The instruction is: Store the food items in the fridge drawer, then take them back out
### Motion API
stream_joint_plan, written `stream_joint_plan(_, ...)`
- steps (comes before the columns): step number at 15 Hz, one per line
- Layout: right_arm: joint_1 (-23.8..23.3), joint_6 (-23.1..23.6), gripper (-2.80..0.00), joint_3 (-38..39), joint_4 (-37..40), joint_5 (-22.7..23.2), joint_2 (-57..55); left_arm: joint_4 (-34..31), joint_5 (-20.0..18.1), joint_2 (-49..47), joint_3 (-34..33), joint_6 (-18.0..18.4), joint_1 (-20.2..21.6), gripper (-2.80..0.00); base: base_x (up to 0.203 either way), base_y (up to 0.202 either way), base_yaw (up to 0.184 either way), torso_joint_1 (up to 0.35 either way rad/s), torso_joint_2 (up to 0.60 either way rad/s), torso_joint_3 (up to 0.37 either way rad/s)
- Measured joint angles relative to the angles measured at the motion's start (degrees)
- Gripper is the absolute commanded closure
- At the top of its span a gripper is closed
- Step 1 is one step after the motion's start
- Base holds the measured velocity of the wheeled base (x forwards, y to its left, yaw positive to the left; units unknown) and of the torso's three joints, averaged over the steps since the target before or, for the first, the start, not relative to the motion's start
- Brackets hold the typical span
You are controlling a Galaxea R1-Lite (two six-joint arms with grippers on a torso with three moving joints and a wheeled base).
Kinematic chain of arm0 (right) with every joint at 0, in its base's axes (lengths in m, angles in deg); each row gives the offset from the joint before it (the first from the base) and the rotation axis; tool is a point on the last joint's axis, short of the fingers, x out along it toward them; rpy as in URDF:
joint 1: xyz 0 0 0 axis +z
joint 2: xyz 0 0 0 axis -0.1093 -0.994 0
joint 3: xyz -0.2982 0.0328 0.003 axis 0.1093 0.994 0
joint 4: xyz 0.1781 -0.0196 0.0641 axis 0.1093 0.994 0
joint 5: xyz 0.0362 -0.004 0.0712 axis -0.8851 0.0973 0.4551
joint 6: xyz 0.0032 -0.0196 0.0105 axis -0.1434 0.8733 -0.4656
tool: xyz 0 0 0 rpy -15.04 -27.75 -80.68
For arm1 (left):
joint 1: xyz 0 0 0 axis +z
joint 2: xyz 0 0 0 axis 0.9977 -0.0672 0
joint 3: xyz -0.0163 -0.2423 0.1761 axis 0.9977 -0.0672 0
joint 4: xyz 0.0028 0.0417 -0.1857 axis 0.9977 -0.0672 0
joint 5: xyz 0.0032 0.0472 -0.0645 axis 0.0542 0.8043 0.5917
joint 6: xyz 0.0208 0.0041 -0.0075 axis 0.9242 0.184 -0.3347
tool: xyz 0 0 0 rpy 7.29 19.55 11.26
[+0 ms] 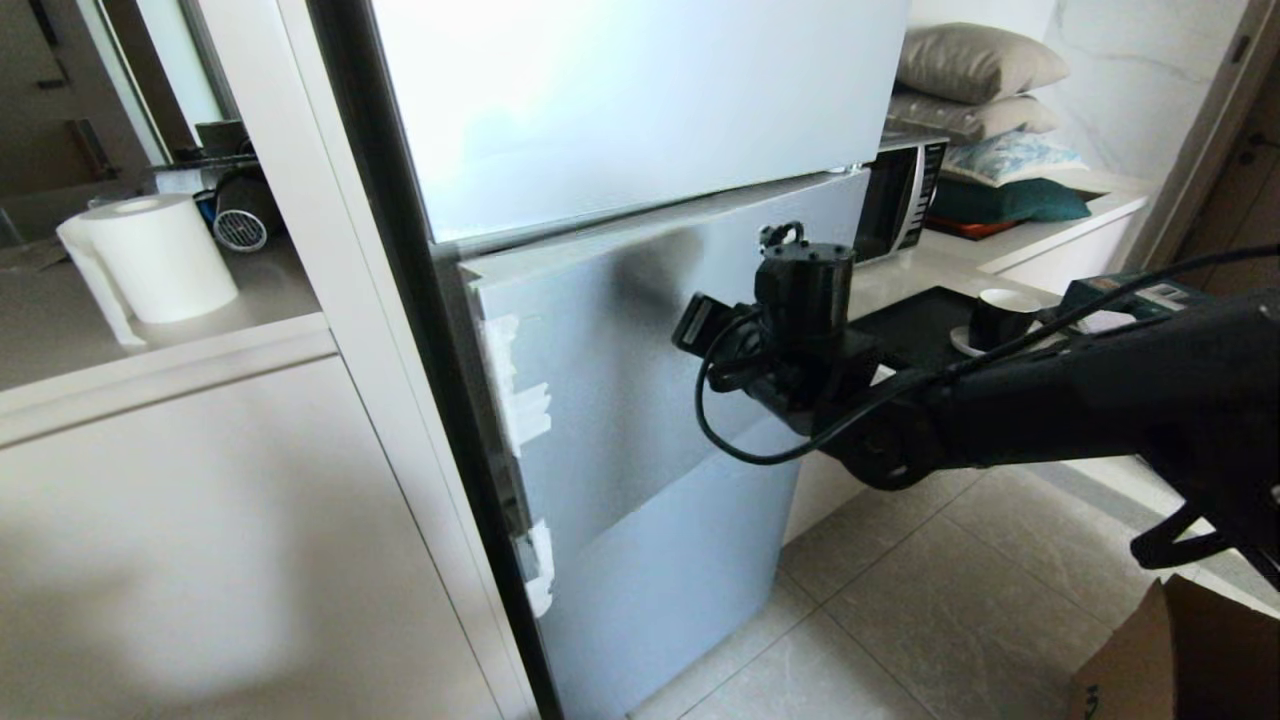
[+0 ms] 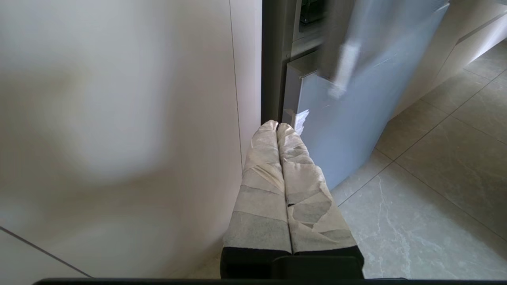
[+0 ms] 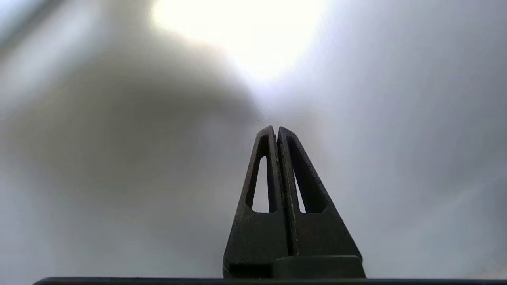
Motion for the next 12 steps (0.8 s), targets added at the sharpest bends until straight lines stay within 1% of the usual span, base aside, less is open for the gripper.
stream_joint_plan(2,1.19,0.52,0.0,5.93,0.41,-0.18,3.65,-0.01,0.0,0.0,0.0,0.0,0.0,0.0,0.0,0.0,0.0,0.0,0.0,0.0)
stream_joint_plan(3,1.93,1.19,0.0,10.5,0.59,-0.28,8.01,0.0,0.0,0.0,0.0,0.0,0.0,0.0,0.0,0.0,0.0,0.0,0.0,0.0)
stream_joint_plan(6,4.33,4.35,0.0,27.83,1.22,-2.67,27.26,0.01,0.0,0.0,0.0,0.0,0.0,0.0,0.0,0.0,0.0,0.0,0.0,0.0)
stream_joint_plan(9,5.87,8.78,0.0,47.65,2.29,-8.14,48.89,-0.01,0.0,0.0,0.0,0.0,0.0,0.0,0.0,0.0,0.0,0.0,0.0,0.0)
stream_joint_plan(11,6.27,13.75,0.0,59.63,3.37,-12.93,63.13,-0.01,0.0,0.0,0.0,0.0,0.0,0.0,0.0,0.0,0.0,0.0,0.0,0.0)
stream_joint_plan(12,5.49,16.76,0.0,65.58,4.83,-16.12,69.93,-0.01,0.0,0.0,0.0,0.0,0.0,0.0,0.0,0.0,0.0,0.0,0.0,0.0)
